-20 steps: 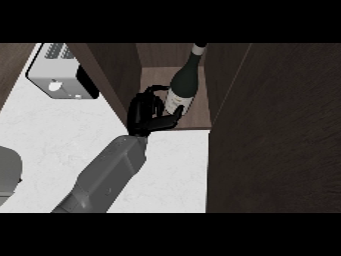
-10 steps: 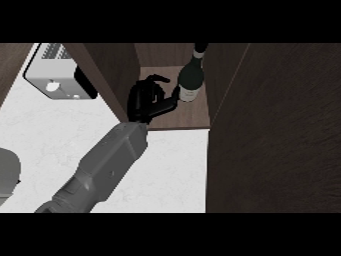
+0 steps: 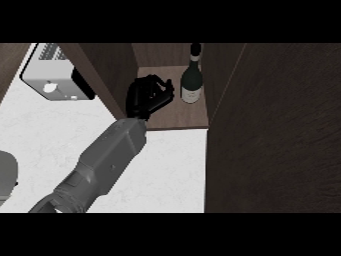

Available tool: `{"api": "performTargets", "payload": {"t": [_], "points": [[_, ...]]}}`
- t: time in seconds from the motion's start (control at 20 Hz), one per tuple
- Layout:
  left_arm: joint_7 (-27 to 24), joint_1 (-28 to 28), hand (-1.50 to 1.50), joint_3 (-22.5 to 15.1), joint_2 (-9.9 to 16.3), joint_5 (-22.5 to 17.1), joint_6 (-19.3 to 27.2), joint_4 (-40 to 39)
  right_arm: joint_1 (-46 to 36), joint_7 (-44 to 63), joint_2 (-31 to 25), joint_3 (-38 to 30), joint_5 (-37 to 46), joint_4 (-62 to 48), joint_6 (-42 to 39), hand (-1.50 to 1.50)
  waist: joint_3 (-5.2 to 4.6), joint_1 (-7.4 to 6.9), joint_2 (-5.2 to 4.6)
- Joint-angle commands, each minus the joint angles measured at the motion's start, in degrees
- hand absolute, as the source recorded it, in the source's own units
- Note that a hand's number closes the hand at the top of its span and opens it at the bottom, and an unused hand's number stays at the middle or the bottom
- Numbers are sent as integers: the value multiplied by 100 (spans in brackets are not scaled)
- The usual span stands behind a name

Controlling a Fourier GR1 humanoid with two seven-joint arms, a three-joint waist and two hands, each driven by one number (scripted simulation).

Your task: Pick up the wine, place it into the cabinet and close the cabinet

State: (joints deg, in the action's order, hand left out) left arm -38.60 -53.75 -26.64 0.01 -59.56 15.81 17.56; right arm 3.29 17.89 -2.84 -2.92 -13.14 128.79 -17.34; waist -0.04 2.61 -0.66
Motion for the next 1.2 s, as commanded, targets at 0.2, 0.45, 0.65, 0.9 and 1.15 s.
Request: {"api": "performTargets", "payload": {"t": [0.2,0.45,0.65,0.9,1.15], "points": [[-394,-81,150,193,-1,-67,-223,-444,-32,61,-67,-37,-35,20,-18,-150,-1,-11,-5],[-1079,127,150,340,-1,-114,-258,-674,-13,-178,97,125,140,-128,-6,-150,-3,16,-25],[-1182,-137,-150,481,131,-1,-400,-728,-19,-170,-101,-70,17,-201,-145,-150,0,-92,5],[-1527,20,-150,428,132,114,-446,-465,260,-252,52,43,176,32,-57,-150,2,-131,37],[-1432,332,-150,264,247,257,-332,32,398,-178,38,-66,123,238,-2,-150,7,-254,92]]}}
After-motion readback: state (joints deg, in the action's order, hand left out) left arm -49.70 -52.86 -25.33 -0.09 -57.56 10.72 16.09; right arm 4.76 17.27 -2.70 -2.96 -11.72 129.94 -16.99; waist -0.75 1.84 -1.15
